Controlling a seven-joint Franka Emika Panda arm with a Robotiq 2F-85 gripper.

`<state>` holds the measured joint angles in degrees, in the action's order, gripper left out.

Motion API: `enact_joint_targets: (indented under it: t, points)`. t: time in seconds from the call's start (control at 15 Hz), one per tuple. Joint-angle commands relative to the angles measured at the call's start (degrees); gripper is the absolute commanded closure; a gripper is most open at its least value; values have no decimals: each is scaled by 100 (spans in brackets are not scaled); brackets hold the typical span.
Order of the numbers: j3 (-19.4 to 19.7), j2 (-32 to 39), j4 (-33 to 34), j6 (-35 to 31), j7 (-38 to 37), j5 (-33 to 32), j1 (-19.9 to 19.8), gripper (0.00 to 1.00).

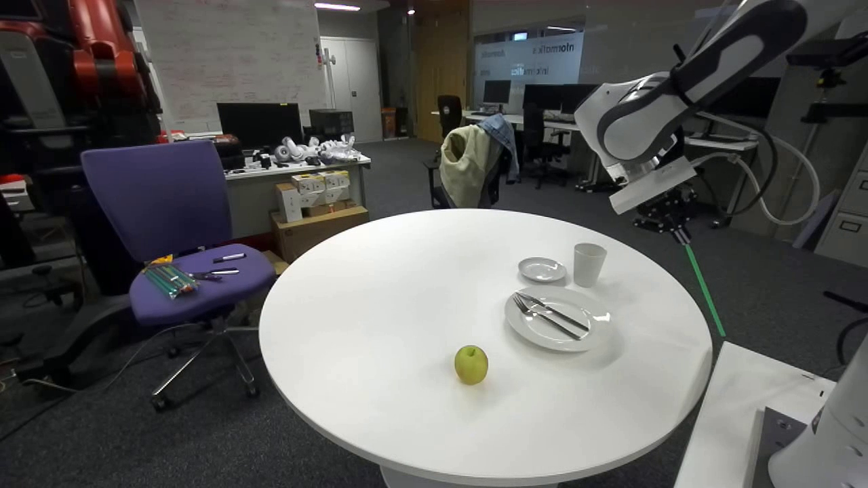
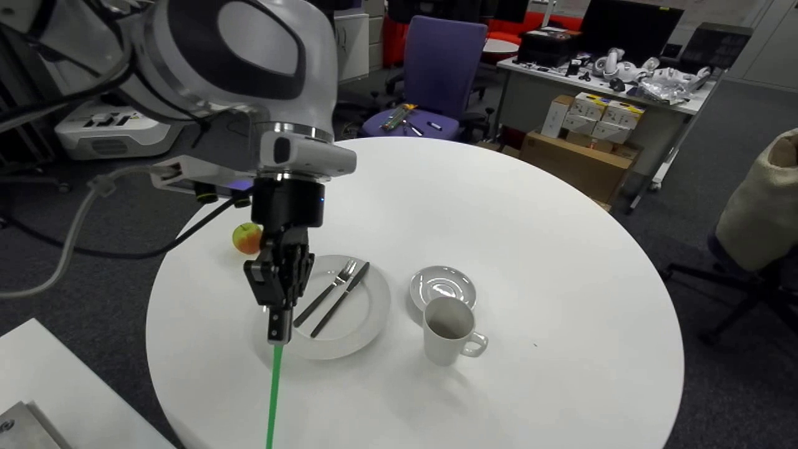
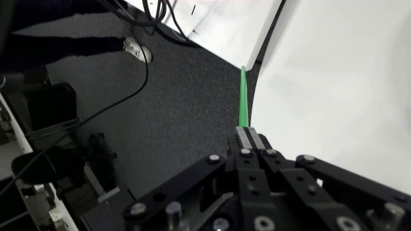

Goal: Remove the green straw from the cup and put it on the table

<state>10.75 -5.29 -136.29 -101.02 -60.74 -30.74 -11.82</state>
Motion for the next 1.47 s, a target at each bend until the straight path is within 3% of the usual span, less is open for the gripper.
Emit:
enact_joint_targets:
  t: [0.0, 0.33, 0.53, 1.07, 1.4]
  points:
    - [151, 812, 953, 356, -41, 881, -146, 100]
    - [452, 1074, 1491, 45, -367, 1999, -248, 100]
    - [544, 904, 1455, -430, -856, 2304, -232, 100]
    - [534, 658, 1050, -2435, -3009, 835, -68, 100]
    - [493, 670, 894, -2710, -4011, 144, -44, 100]
